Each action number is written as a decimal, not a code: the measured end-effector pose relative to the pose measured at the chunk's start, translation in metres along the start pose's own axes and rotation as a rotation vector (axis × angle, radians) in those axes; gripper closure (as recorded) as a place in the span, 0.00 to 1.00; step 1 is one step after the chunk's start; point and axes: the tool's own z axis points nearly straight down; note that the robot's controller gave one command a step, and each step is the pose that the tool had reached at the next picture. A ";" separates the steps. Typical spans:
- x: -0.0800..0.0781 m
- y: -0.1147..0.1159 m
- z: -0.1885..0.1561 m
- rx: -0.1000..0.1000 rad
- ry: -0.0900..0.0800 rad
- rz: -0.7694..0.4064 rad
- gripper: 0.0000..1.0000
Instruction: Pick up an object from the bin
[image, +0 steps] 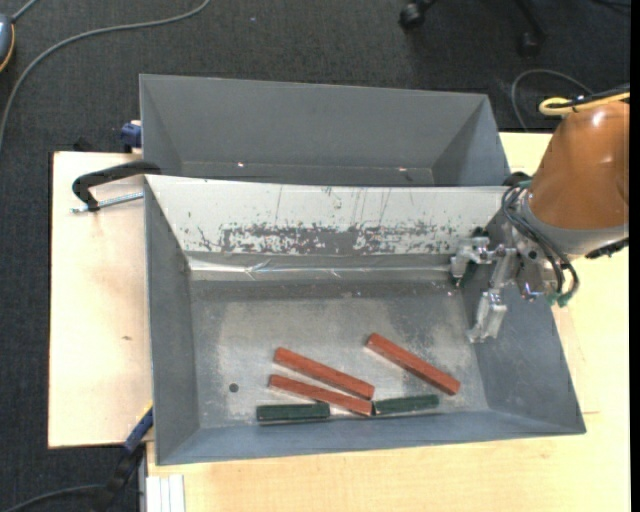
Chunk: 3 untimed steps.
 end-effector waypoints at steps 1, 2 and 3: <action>0.049 0.036 0.102 -0.002 0.005 -0.265 0.00; 0.048 0.036 0.101 -0.001 0.002 -0.265 1.00; 0.006 0.002 -0.061 0.004 -0.009 -0.450 1.00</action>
Offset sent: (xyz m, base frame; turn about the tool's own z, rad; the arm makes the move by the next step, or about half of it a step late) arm -0.0489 0.0352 -0.1018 -0.2651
